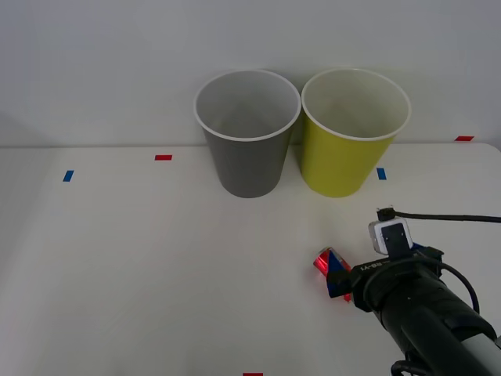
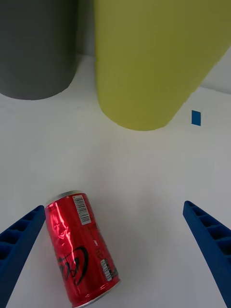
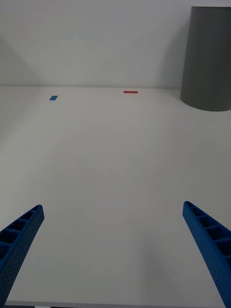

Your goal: Put cans in the gray bin and PET bottles in the light green bin.

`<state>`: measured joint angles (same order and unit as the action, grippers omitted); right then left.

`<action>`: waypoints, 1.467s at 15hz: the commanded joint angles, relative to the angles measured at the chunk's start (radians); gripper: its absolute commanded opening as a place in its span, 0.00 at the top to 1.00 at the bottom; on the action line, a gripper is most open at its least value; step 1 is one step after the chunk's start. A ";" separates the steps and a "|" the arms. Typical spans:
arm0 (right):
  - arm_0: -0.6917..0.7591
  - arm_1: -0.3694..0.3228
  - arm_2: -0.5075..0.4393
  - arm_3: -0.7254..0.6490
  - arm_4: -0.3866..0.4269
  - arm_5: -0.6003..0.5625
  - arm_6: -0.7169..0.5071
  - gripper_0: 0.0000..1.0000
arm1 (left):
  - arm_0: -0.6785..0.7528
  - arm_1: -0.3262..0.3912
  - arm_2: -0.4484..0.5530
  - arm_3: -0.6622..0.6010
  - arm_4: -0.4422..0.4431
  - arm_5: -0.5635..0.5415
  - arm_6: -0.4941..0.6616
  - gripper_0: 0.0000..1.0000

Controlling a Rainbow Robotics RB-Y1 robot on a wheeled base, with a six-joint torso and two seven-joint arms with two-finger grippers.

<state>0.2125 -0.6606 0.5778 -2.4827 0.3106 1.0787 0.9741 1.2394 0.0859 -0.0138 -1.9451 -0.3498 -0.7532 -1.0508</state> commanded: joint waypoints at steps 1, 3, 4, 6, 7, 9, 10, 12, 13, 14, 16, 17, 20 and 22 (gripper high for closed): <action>-0.041 0.027 -0.010 0.065 -0.007 0.014 0.144 0.00 | 0.000 0.000 0.000 0.000 0.000 0.000 0.000 0.00; -0.061 0.035 -0.016 0.065 -0.079 0.086 0.158 0.00 | 0.000 0.000 0.000 0.000 0.000 0.000 0.000 0.00; -0.068 0.035 -0.015 0.065 -0.102 0.098 0.167 0.00 | 0.000 0.000 0.000 0.000 0.000 0.000 0.000 0.00; -0.085 0.036 -0.006 0.065 -0.159 0.165 0.187 0.00 | 0.000 0.000 0.000 0.000 0.000 0.000 0.000 0.00; -0.091 0.041 0.001 0.067 -0.166 0.191 0.193 0.00 | 0.000 0.000 0.000 0.000 0.000 0.000 0.000 0.00; -0.117 0.050 0.020 0.067 -0.166 0.242 0.213 0.00 | 0.000 0.000 0.000 0.000 0.000 0.000 0.000 0.00; -0.120 0.053 0.022 0.067 -0.168 0.250 0.222 0.00 | 0.000 0.000 0.000 0.000 0.000 0.000 0.000 0.00; -0.127 0.047 0.022 0.071 -0.191 0.250 0.236 0.00 | 0.000 0.000 0.000 0.000 0.000 0.000 0.000 0.00; -0.131 0.038 0.022 0.071 -0.194 0.250 0.239 0.00 | 0.000 0.000 0.000 0.000 0.000 0.000 0.000 0.00; -0.136 0.025 0.022 0.071 -0.194 0.250 0.241 0.00 | 0.000 0.000 0.000 0.000 0.000 0.000 0.000 0.00; -0.142 0.018 0.022 0.071 -0.217 0.256 0.233 0.00 | 0.000 0.000 0.000 0.000 0.000 0.000 0.000 0.00; -0.148 0.022 0.024 0.071 -0.240 0.268 0.233 0.00 | 0.000 0.000 0.000 0.000 0.000 0.000 0.000 0.00; -0.173 0.056 0.022 0.071 -0.266 0.320 0.224 0.00 | 0.000 0.000 0.000 0.000 0.000 0.000 0.000 0.00; -0.193 0.072 0.022 0.107 -0.268 0.325 0.216 0.00 | 0.000 0.000 0.000 0.000 0.000 0.000 0.000 0.00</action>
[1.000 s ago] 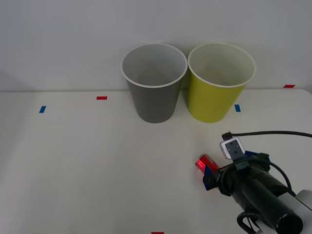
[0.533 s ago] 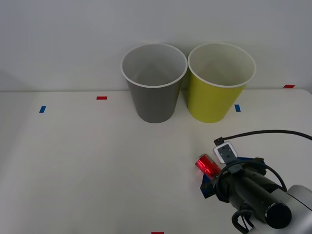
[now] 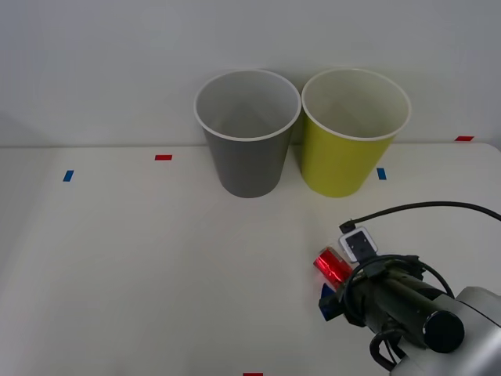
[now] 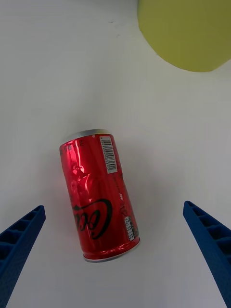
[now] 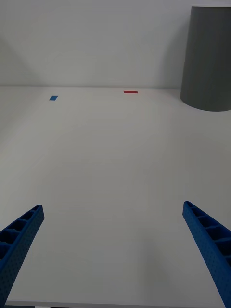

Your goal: Put cans in the gray bin and PET bottles in the light green bin.

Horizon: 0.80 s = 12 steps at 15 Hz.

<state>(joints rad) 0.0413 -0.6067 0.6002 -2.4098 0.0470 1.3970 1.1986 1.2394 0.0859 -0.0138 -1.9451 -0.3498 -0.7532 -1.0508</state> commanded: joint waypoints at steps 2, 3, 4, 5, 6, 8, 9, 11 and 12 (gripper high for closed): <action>-0.046 0.024 0.000 0.086 -0.004 -0.023 -0.011 0.00 | 0.000 0.000 0.000 0.000 0.000 0.000 0.000 0.00; -0.058 0.024 0.000 0.101 -0.013 -0.024 -0.014 0.00 | 0.000 0.000 0.000 0.000 0.000 0.000 0.000 0.00; -0.067 0.025 -0.003 0.112 -0.038 -0.023 -0.021 0.00 | 0.000 0.000 0.000 0.000 0.000 0.000 0.000 0.00; -0.075 0.030 -0.003 0.113 -0.055 -0.023 -0.030 0.00 | 0.000 0.000 0.000 0.000 0.000 0.000 0.000 0.00; -0.083 0.039 -0.005 0.118 -0.069 -0.023 -0.037 0.00 | 0.000 0.000 0.000 0.000 0.000 0.000 0.000 0.00; -0.109 0.067 -0.005 0.170 -0.092 -0.023 -0.050 0.00 | 0.000 0.000 0.000 0.000 0.000 0.000 0.000 0.00; -0.116 0.076 -0.005 0.190 -0.099 -0.027 -0.053 0.00 | 0.000 0.000 0.000 0.000 0.000 0.000 0.000 0.00; -0.126 0.077 -0.005 0.202 -0.107 -0.047 -0.057 0.00 | 0.000 0.000 0.000 0.000 0.000 0.000 0.000 0.00; -0.129 0.081 -0.003 0.204 -0.108 -0.047 -0.057 0.00 | 0.000 0.000 0.000 0.000 0.000 0.000 0.000 0.00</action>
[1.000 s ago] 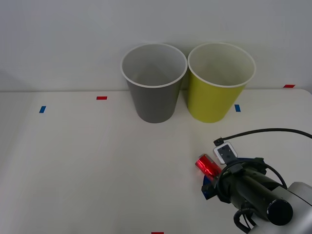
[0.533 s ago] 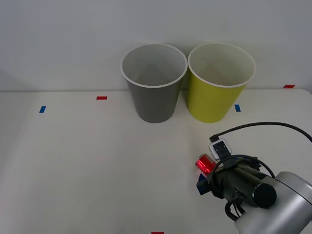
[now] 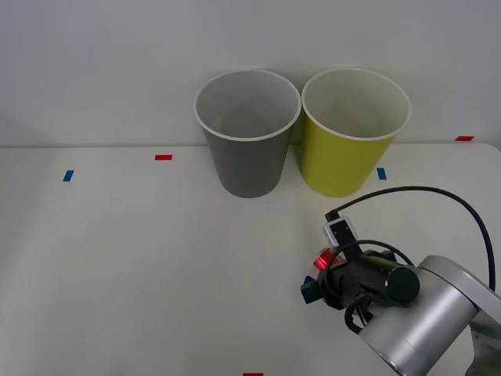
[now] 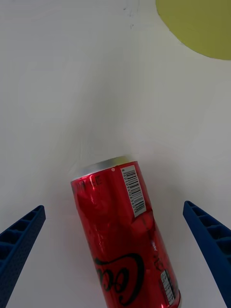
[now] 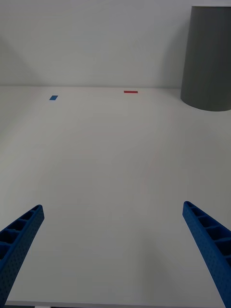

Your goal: Put cans in the gray bin and PET bottles in the light green bin.

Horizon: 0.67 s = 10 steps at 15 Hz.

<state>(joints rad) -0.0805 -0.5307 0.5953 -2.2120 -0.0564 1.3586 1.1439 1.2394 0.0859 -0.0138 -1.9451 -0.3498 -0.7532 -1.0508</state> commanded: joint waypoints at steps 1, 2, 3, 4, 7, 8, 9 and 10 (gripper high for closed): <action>-0.012 0.006 0.000 0.009 -0.010 -0.009 -0.004 0.00 | 0.000 0.000 0.000 0.000 0.000 0.000 0.000 0.00; -0.022 0.009 0.000 0.023 -0.019 -0.009 -0.009 0.00 | 0.000 0.000 0.000 0.000 0.000 0.000 0.000 0.00; -0.028 0.011 0.000 0.034 -0.019 -0.013 -0.009 0.00 | 0.000 0.000 0.000 0.000 0.000 0.000 0.000 0.00; -0.031 0.012 0.001 0.048 -0.019 -0.021 -0.010 0.00 | 0.000 0.000 0.000 0.000 0.000 0.000 0.000 0.00; -0.047 0.032 0.000 0.103 -0.010 -0.061 -0.018 0.00 | 0.000 0.000 0.000 0.000 0.000 0.000 0.000 0.00; -0.045 0.029 -0.002 0.103 -0.008 -0.059 -0.023 0.00 | 0.000 0.000 0.000 0.000 0.000 0.000 0.000 0.00; -0.045 0.029 -0.002 0.103 -0.008 -0.059 -0.026 0.00 | 0.000 0.000 0.000 0.000 0.000 0.000 0.000 0.00; -0.045 0.029 -0.002 0.103 -0.008 -0.059 -0.032 0.00 | 0.000 0.000 0.000 0.000 0.000 0.000 0.000 0.00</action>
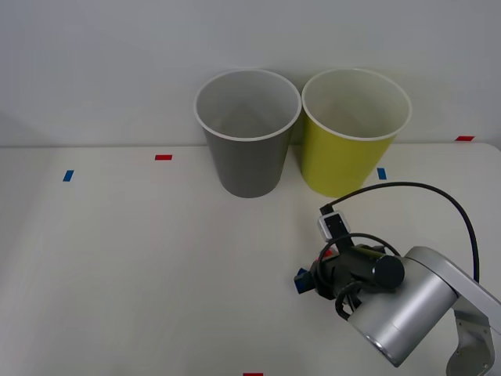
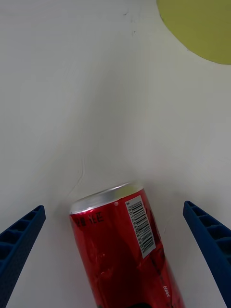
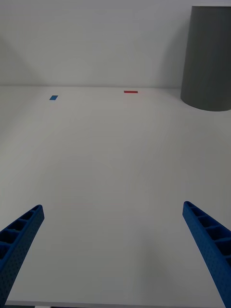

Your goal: Put cans in the gray bin and PET bottles in the light green bin.

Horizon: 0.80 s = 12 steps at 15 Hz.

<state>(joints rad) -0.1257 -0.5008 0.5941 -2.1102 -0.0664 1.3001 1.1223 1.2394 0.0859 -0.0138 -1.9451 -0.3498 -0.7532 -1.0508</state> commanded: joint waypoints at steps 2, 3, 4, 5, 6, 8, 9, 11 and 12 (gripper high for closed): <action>0.000 -0.002 0.000 0.001 0.002 -0.001 -0.019 0.00 | 0.000 0.000 0.000 0.000 0.000 0.000 0.000 0.00; 0.000 -0.001 0.000 0.010 0.002 0.001 -0.024 0.00 | 0.000 0.000 0.000 0.000 0.000 0.000 0.000 0.00; -0.003 0.005 -0.004 0.029 0.003 -0.001 -0.027 0.00 | 0.000 0.000 0.000 0.000 0.000 0.000 0.000 0.00; -0.005 0.016 -0.007 0.039 0.007 -0.001 -0.030 0.00 | 0.000 0.000 0.000 0.000 0.000 0.000 0.000 0.00; -0.005 0.018 -0.008 0.038 0.007 0.001 -0.035 0.00 | 0.000 0.000 0.000 0.000 0.000 0.000 0.000 0.00; -0.005 0.008 -0.008 0.039 0.007 0.001 -0.044 0.00 | 0.000 0.000 0.000 0.000 0.000 0.000 0.000 0.00; -0.003 0.005 -0.008 0.038 0.008 0.001 -0.045 0.03 | 0.000 0.000 0.000 0.000 0.000 0.000 0.000 0.00; -0.003 0.005 -0.008 0.038 0.008 -0.001 -0.052 0.86 | 0.000 0.000 0.000 0.000 0.000 0.000 0.000 0.00; -0.005 0.005 -0.007 0.038 0.008 -0.001 -0.055 0.98 | 0.000 0.000 0.000 0.000 0.000 0.000 0.000 0.00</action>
<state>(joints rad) -0.1295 -0.4950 0.5862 -2.0723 -0.0587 1.2997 1.0715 1.2394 0.0859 -0.0138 -1.9451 -0.3498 -0.7532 -1.0508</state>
